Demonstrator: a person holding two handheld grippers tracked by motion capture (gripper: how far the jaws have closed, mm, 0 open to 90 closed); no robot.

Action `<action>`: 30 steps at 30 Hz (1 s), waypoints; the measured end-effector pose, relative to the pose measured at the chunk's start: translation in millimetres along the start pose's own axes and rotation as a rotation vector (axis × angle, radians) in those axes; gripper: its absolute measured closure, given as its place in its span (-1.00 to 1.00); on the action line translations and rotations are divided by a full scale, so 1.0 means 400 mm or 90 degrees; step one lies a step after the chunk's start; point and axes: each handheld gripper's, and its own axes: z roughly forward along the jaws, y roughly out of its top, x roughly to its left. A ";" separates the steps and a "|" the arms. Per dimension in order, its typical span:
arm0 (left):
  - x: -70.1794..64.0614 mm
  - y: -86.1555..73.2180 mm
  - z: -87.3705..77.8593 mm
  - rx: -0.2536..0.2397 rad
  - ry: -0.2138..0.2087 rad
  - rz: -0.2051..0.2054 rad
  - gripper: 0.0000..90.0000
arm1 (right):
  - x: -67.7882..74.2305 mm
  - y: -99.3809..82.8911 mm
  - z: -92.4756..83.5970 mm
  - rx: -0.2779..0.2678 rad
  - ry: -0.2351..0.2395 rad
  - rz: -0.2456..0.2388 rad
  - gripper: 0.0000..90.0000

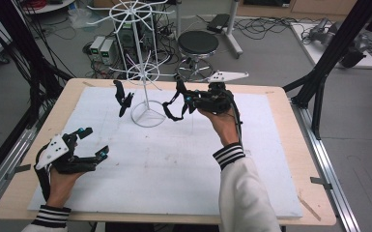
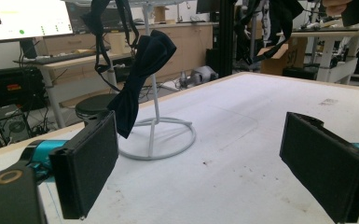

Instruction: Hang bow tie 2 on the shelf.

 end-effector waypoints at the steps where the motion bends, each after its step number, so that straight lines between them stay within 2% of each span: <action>1: 0.000 0.000 0.000 0.001 0.000 0.002 -0.73 | 0.002 0.002 0.001 -0.001 0.001 -0.003 0.70; 20: 0.002 -0.002 0.000 0.002 -0.001 0.001 -0.73 | 0.030 0.056 0.025 -0.017 0.031 -0.019 0.70; 30: 0.003 -0.002 -0.002 0.002 0.000 0.000 -0.73 | 0.032 0.079 0.041 -0.024 0.027 -0.032 0.70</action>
